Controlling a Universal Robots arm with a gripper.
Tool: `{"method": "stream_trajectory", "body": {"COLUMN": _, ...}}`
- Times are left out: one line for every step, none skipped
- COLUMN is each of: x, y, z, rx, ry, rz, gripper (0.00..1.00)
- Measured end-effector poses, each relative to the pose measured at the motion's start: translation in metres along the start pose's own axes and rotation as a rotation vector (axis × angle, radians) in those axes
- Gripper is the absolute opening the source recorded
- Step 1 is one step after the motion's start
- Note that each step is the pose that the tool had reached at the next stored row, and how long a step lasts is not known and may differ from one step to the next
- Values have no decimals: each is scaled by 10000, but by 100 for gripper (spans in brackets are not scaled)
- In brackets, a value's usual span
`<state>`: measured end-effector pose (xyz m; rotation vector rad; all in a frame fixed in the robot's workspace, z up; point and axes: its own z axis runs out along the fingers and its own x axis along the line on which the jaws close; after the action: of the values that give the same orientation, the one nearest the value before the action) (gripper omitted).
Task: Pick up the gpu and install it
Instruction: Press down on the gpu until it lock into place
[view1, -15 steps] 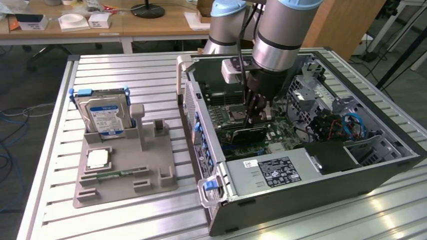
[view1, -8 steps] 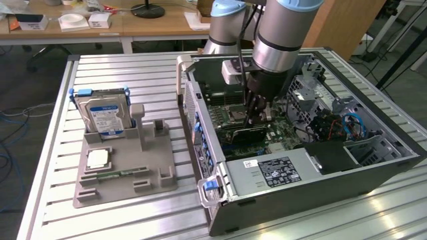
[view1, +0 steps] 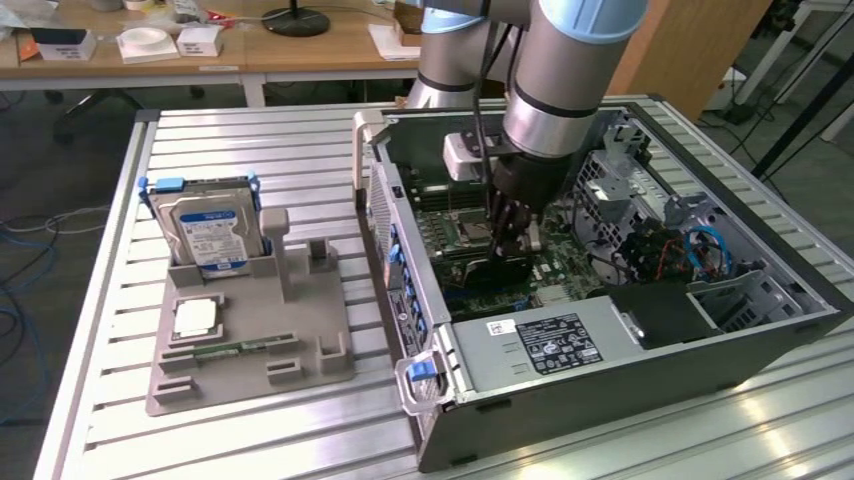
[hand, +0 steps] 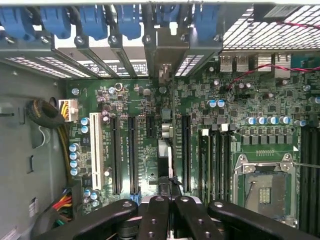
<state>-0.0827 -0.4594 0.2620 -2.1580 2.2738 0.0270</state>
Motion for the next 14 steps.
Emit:
{"method": "stream_trajectory", "body": {"x": 0, "y": -1, "z": 20, "rx": 4, "ry": -3, "rz": 2, "gripper": 11}}
{"method": "stream_trajectory", "body": {"x": 1, "y": -1, "z": 27, "rx": 2, "ry": 1, "rz": 2, "gripper": 11}}
{"method": "stream_trajectory", "body": {"x": 1, "y": 0, "z": 28, "rx": 5, "ry": -2, "rz": 3, "gripper": 11}}
{"method": "stream_trajectory", "body": {"x": -2, "y": 3, "z": 17, "rx": 13, "ry": -22, "rz": 3, "gripper": 11}}
{"method": "stream_trajectory", "body": {"x": -2, "y": 14, "z": -24, "rx": 15, "ry": -29, "rz": 3, "gripper": 11}}
{"method": "stream_trajectory", "body": {"x": -1, "y": 32, "z": -72, "rx": 12, "ry": -20, "rz": 2, "gripper": 11}}
{"method": "stream_trajectory", "body": {"x": 0, "y": 58, "z": -123, "rx": 9, "ry": -9, "rz": 2, "gripper": 11}}
{"method": "stream_trajectory", "body": {"x": 2, "y": 100, "z": -160, "rx": 9, "ry": -16, "rz": 2, "gripper": 11}}
{"method": "stream_trajectory", "body": {"x": 5, "y": 149, "z": -177, "rx": 11, "ry": -21, "rz": 1, "gripper": 11}}
{"method": "stream_trajectory", "body": {"x": 8, "y": 194, "z": -183, "rx": 9, "ry": -19, "rz": 2, "gripper": 11}}
{"method": "stream_trajectory", "body": {"x": 10, "y": 239, "z": -187, "rx": 9, "ry": -18, "rz": 2, "gripper": 11}}
{"method": "stream_trajectory", "body": {"x": 12, "y": 285, "z": -190, "rx": 8, "ry": -18, "rz": 4, "gripper": 11}}
{"method": "stream_trajectory", "body": {"x": 15, "y": 329, "z": -193, "rx": 8, "ry": -18, "rz": 2, "gripper": 11}}
{"method": "stream_trajectory", "body": {"x": 18, "y": 374, "z": -200, "rx": 9, "ry": -18, "rz": 2, "gripper": 11}}
